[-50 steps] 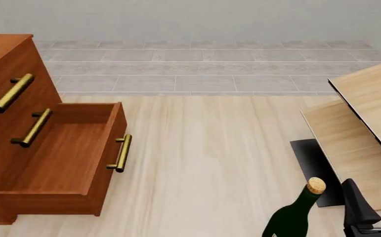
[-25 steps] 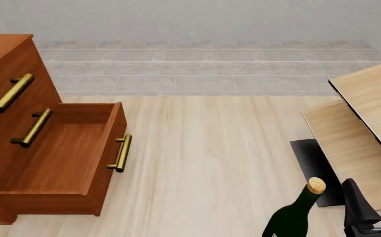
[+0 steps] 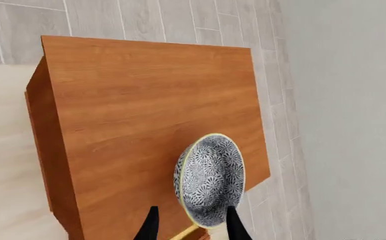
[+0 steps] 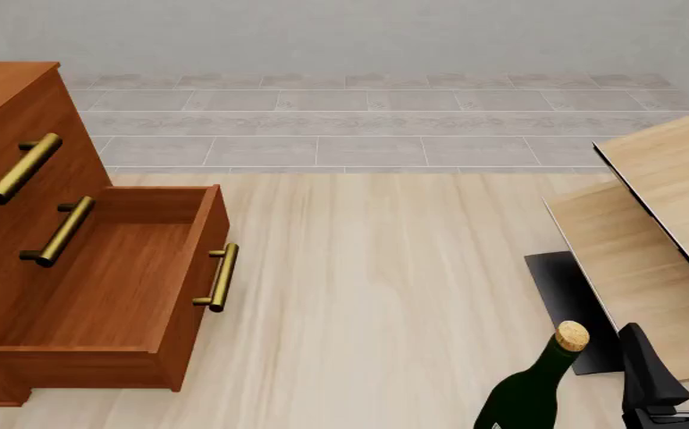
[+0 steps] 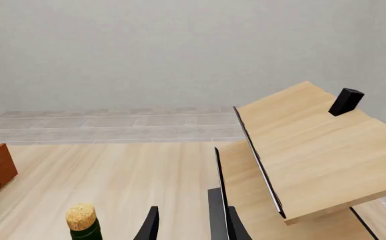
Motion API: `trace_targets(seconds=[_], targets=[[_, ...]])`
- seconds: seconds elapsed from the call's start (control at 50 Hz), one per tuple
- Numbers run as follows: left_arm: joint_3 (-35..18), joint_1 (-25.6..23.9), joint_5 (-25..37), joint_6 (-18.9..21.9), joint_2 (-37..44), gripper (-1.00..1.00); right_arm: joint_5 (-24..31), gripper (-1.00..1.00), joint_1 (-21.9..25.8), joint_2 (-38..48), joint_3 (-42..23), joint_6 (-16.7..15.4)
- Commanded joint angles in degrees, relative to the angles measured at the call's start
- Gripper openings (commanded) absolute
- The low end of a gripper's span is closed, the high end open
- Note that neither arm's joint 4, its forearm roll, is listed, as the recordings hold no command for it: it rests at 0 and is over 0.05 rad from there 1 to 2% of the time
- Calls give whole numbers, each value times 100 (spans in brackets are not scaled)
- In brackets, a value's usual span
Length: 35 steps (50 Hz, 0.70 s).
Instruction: Put the bowl on top of the cabinet.
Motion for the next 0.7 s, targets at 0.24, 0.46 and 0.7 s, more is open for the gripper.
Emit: trace_targets(seconds=[0.24,0.46,0.7], targets=[[-183,-104,1,498,-464,100,-18,100,4,1,12,14],[-260,-216,1,958,-644,100,-11,100,-3,0,-3,43],[-154,-182,0,1334,-870,100,-29,100,-45,-3,-1,57]])
